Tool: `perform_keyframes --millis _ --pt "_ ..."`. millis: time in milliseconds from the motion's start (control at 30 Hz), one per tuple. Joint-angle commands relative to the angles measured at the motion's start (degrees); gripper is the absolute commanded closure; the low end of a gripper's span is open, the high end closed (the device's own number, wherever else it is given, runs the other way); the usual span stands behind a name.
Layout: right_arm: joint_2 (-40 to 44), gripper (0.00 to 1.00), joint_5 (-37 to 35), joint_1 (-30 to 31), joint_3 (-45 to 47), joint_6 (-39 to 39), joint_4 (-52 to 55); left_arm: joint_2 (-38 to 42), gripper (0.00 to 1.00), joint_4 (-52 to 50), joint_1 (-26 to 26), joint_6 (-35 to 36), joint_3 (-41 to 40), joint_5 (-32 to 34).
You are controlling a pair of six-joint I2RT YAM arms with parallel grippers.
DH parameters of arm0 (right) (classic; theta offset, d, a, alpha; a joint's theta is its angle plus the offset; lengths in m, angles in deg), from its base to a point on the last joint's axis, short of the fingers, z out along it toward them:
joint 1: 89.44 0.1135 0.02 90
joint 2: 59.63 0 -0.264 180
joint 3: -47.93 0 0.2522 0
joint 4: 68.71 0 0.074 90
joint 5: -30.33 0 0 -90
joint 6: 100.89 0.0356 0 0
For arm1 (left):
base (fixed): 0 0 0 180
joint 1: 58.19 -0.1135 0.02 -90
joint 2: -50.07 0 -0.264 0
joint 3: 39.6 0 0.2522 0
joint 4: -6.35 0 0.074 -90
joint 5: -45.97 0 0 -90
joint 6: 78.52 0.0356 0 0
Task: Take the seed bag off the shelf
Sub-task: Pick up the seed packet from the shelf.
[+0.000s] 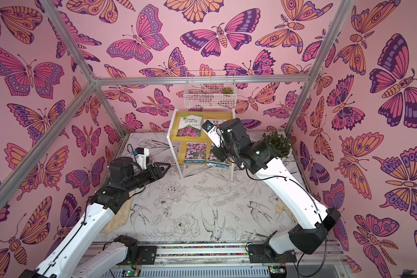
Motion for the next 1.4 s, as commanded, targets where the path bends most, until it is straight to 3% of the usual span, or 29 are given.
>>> perform_keyframes --millis 0,533,767,1200,1367 --pt "2.5 1.00 0.4 0.4 2.7 -1.1 -3.7 -0.2 0.40 1.0 0.3 -0.2 -0.7 -1.2" --pt "16.9 1.00 4.8 4.0 16.5 -4.0 -14.6 -1.4 0.40 1.5 0.4 0.0 -0.9 -1.6" --pt "21.3 1.00 4.8 8.9 18.9 -4.9 -13.4 -2.6 0.40 2.0 0.4 0.1 -0.4 -2.0" --pt "29.2 1.00 -11.2 29.6 24.3 -2.9 -8.3 -5.1 0.39 1.9 0.4 1.9 2.6 -2.8" --pt "28.8 1.00 -14.5 33.2 26.0 -1.2 -7.3 -5.9 0.39 1.8 0.4 2.1 3.3 -3.1"
